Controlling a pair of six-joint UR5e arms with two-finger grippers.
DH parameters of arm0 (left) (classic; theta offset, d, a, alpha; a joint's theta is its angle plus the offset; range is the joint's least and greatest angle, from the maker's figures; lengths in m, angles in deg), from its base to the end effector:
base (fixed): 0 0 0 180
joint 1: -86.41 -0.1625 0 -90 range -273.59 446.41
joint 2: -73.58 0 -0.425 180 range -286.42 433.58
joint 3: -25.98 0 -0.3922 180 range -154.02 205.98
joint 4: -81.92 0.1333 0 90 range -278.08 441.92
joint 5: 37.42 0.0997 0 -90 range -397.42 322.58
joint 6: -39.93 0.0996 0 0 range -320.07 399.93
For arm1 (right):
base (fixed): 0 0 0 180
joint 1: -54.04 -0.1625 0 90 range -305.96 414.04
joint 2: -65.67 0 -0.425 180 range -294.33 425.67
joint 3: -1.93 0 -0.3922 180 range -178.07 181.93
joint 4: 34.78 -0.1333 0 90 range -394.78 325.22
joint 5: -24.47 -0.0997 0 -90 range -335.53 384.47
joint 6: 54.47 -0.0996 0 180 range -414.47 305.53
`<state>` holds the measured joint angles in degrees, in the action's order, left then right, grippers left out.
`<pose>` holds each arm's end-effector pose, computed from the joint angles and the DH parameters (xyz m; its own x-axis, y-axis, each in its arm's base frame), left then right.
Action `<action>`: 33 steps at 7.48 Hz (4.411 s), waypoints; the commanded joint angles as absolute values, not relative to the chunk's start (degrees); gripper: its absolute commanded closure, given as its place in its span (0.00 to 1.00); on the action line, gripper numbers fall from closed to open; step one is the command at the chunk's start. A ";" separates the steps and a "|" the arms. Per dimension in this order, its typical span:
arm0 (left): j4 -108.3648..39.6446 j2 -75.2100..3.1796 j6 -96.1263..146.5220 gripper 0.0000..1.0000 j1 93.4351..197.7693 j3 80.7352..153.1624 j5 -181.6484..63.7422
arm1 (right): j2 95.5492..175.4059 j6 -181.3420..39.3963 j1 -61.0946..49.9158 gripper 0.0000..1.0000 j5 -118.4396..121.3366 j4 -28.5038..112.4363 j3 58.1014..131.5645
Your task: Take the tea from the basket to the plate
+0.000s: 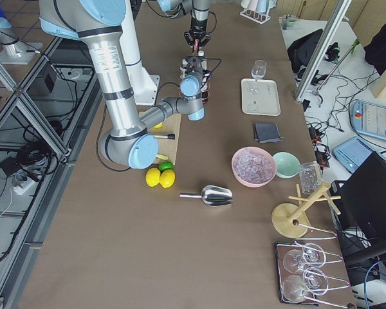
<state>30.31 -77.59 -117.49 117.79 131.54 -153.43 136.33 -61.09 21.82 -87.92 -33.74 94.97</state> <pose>0.4622 -0.3869 -0.0059 0.0395 -0.9961 0.0794 0.7088 -0.0281 -0.7048 -0.4169 -0.3755 0.2878 0.1560 -0.9873 -0.0303 -0.3280 -0.0807 0.9412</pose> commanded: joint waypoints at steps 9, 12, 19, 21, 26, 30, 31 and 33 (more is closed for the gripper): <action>30.33 -77.50 -117.48 1.00 117.78 131.27 -153.44 | 132.73 -64.23 8.27 1.00 -102.26 -7.45 111.88; 30.33 -77.42 -117.48 1.00 117.78 131.45 -153.44 | 129.76 -63.53 2.90 1.00 -102.79 -7.88 106.90; 43.46 -78.63 -105.71 1.00 123.02 138.56 -156.23 | 116.66 -63.34 0.34 1.00 -97.37 -21.75 76.05; 53.12 -80.22 -97.78 1.00 130.32 138.83 -160.27 | 114.11 -69.46 0.34 1.00 -92.80 -28.59 68.67; 57.50 -65.52 -69.72 1.00 152.99 141.28 -162.75 | 110.58 -80.30 3.49 1.00 -82.34 -39.77 57.40; 50.46 -49.84 -38.82 1.00 169.78 137.71 -162.58 | 110.76 -80.58 6.31 1.00 -79.60 -40.32 57.12; 47.50 -49.65 -34.65 1.00 172.34 132.82 -162.49 | 110.76 -80.31 6.75 1.00 -79.33 -40.32 57.21; 38.89 -48.86 -34.95 1.00 174.11 123.85 -162.05 | 110.93 -79.61 7.28 1.00 -79.24 -40.32 57.30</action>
